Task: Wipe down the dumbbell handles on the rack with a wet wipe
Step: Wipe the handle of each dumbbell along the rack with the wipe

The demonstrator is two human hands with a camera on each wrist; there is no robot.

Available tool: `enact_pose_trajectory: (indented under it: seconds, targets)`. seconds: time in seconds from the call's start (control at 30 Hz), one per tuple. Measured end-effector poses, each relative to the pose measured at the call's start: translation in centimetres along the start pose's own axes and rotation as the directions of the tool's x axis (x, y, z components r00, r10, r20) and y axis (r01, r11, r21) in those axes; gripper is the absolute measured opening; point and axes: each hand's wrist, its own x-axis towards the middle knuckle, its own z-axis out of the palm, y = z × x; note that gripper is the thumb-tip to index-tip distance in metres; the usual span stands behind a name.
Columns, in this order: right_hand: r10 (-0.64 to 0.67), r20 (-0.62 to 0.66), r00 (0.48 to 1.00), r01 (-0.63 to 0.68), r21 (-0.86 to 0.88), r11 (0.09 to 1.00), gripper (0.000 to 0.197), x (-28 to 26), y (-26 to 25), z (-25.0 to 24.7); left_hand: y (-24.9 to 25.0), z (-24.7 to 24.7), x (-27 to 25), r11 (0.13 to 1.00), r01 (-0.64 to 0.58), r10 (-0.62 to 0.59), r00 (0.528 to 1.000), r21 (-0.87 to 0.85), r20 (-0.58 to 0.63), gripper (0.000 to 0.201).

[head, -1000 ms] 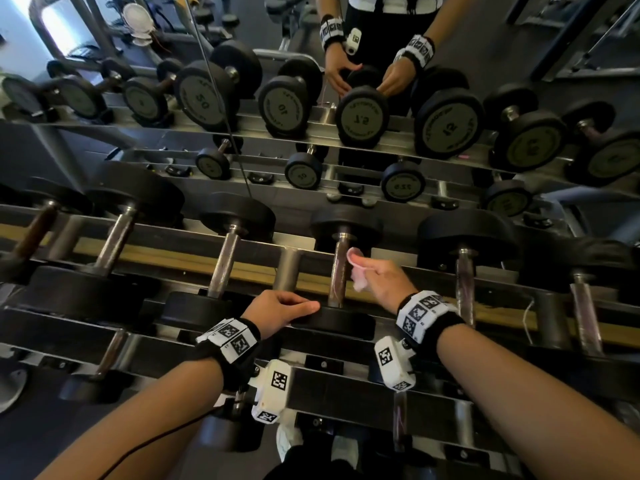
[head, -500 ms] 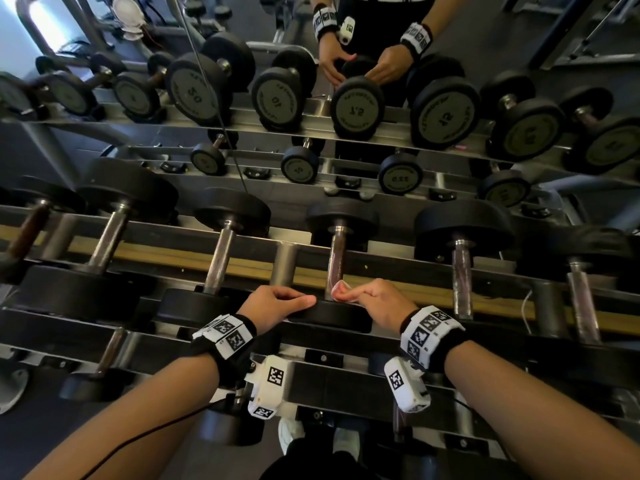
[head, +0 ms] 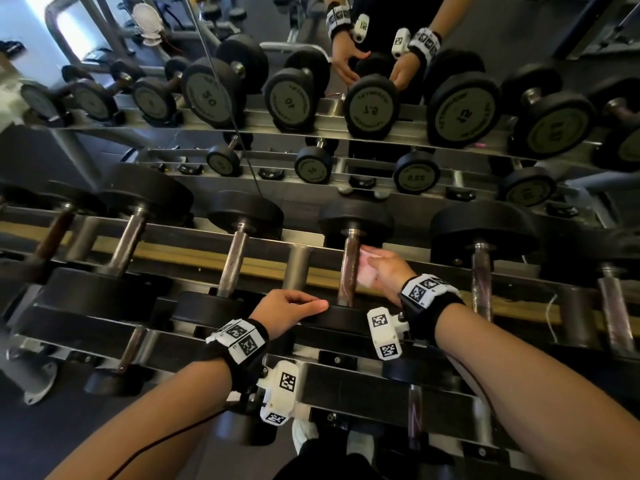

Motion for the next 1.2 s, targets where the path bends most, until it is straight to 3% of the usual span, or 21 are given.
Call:
enact_pose_trajectory:
  seconds: [0.07, 0.27, 0.37, 0.53, 0.67, 0.77, 0.83, 0.9, 1.03, 1.1, 1.2]
  targets:
    - [0.041, 0.025, 0.999, -0.044, 0.119, 0.992, 0.04, 0.0, 0.6, 0.1, 0.0, 0.0, 0.1, 1.0, 0.002, -0.002, 1.0, 0.0, 0.0, 0.055]
    - [0.026, 0.039, 0.999, -0.03, 0.083, 0.996, 0.034, -1.5, 1.6, -0.6, 0.1, -0.1, 0.1, 1.0, -0.008, 0.008, 1.0, 0.012, 0.004, 0.05]
    - [0.04, 0.067, 0.997, -0.038, -0.021, 0.999, 0.032, -1.9, 1.7, -2.0, 0.2, -0.1, 0.0, 1.0, -0.008, 0.008, 1.0, 0.011, 0.008, 0.046]
    - [0.055, -0.115, 0.992, -0.059, -0.029, 0.998, 0.034, -0.3, 0.2, -2.7, 0.6, -0.1, -0.2, 1.0, -0.011, 0.011, 1.0, 0.002, 0.01, 0.052]
    - [0.067, -0.036, 0.997, -0.054, 0.277, 0.959, 0.04, -0.3, -0.9, 0.6, 0.6, -0.2, -0.2, 1.0, -0.008, 0.008, 1.0, 0.002, 0.01, 0.052]
    - [0.068, -0.06, 0.996, -0.043, 0.351, 0.935, 0.04, 0.1, -0.5, 1.4, 0.5, -0.2, -0.1, 1.0, 0.0, 0.0, 1.0, 0.005, 0.01, 0.053]
    - [0.052, -0.055, 0.997, -0.033, 0.299, 0.954, 0.04, 0.0, 0.2, 0.4, 0.5, -0.2, -0.1, 1.0, -0.004, 0.004, 1.0, -0.002, 0.014, 0.055]
    - [0.032, -0.036, 0.999, -0.028, 0.094, 0.995, 0.043, -0.2, 0.9, -0.9, 0.5, -0.3, -0.1, 1.0, -0.009, 0.01, 1.0, -0.014, 0.016, 0.058]
    - [0.07, 0.07, 0.995, -0.056, -0.178, 0.983, 0.045, -0.9, 0.5, -3.2, 0.7, -0.3, -0.2, 0.999, -0.013, 0.014, 0.999, -0.038, 0.035, 0.053]
    - [0.081, 0.076, 0.994, -0.065, -0.199, 0.978, 0.042, -0.7, -0.2, -4.0, 0.7, -0.3, -0.3, 0.999, -0.013, 0.015, 0.999, -0.047, 0.039, 0.05]
    - [0.053, -0.006, 0.999, -0.053, -0.087, 0.995, 0.042, 0.2, -1.0, -4.5, 0.7, -0.1, -0.4, 0.998, -0.014, 0.016, 0.999, -0.062, 0.03, 0.052]
